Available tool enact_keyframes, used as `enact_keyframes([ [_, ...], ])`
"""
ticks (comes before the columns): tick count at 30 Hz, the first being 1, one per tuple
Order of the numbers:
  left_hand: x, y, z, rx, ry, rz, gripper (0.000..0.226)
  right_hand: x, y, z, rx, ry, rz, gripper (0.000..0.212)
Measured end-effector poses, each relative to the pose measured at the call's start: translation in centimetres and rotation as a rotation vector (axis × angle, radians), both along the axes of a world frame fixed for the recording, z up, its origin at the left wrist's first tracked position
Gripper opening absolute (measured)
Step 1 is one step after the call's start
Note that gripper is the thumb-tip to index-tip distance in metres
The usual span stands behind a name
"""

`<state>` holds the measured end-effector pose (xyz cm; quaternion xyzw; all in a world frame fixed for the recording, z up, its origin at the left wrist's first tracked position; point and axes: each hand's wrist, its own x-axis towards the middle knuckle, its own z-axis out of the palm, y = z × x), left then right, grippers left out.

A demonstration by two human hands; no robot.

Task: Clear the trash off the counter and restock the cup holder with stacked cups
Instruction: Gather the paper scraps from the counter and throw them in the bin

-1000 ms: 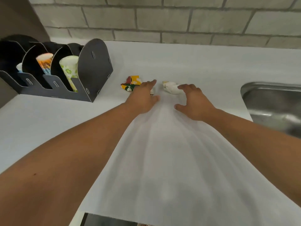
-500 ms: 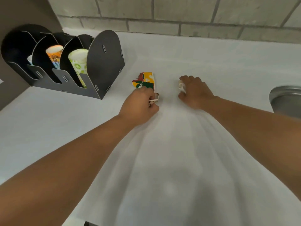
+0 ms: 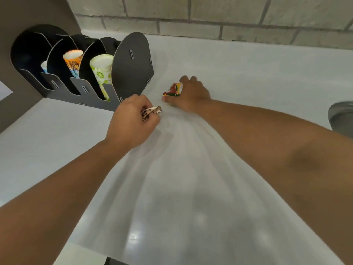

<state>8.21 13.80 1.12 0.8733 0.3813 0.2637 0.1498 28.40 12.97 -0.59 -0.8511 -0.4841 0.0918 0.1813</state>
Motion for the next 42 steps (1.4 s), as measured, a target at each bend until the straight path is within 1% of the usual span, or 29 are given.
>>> enact_keyframes([
  [2, -0.5, -0.1, 0.0, -0.014, 0.01, 0.012, 0.018, -0.4, -0.4, -1.8, -0.037, -0.097, 0.006, 0.086],
  [4, -1.0, -0.4, -0.3, -0.004, 0.003, 0.009, 0.017, -0.7, -0.8, -2.6, 0.019, -0.152, 0.015, 0.074],
  [7, -1.6, -1.1, -0.8, -0.033, -0.011, 0.013, 0.016, -1.0, -1.8, -2.6, 0.072, -0.213, 0.036, 0.057],
  [11, -2.5, -2.4, -1.2, -0.035, -0.025, -0.009, 0.015, -1.7, -4.8, -2.7, 0.042, -0.344, 0.107, 0.039],
  [13, -3.0, -3.4, -1.1, -0.037, -0.031, -0.029, 0.015, -2.5, -6.8, -2.8, 0.043, -0.394, 0.131, 0.034],
  [15, -3.6, -4.4, -0.9, -0.037, -0.045, -0.054, 0.014, -3.6, -9.1, -2.6, 0.046, -0.373, 0.132, 0.032],
  [19, -5.9, -7.0, -0.4, -0.065, -0.046, -0.097, 0.014, -6.8, -14.8, -1.3, 0.005, -0.252, 0.175, 0.026],
  [21, -7.5, -8.8, -0.2, -0.062, -0.064, -0.134, 0.014, -9.1, -18.4, -0.7, -0.019, -0.195, 0.21, 0.027],
  [26, -12.2, -15.5, 0.3, -0.068, -0.148, -0.231, 0.014, -16.8, -29.6, -0.7, 0.028, -0.136, 0.207, 0.05],
  [28, -14.2, -18.6, 0.0, -0.079, -0.183, -0.286, 0.012, -20.1, -33.7, -0.9, 0.022, -0.189, 0.197, 0.054],
  [30, -16.2, -21.4, -0.9, -0.097, -0.19, -0.334, 0.011, -23.1, -36.9, -1.3, -0.014, -0.285, 0.204, 0.058],
  [32, -17.9, -23.9, -2.3, -0.132, -0.172, -0.374, 0.013, -25.6, -39.5, -2.0, -0.04, -0.306, 0.217, 0.058],
  [36, -20.1, -28.1, -5.3, -0.192, -0.1, -0.411, 0.018, -28.5, -44.4, -5.2, -0.136, -0.202, 0.184, 0.05],
  [39, -20.7, -30.2, -8.3, -0.263, -0.034, -0.404, 0.016, -28.5, -47.2, -8.7, -0.24, 0.0, 0.046, 0.042],
  [42, -20.8, -31.8, -12.5, -0.295, 0.046, -0.404, 0.01, -27.9, -49.1, -12.7, -0.261, 0.199, -0.066, 0.041],
])
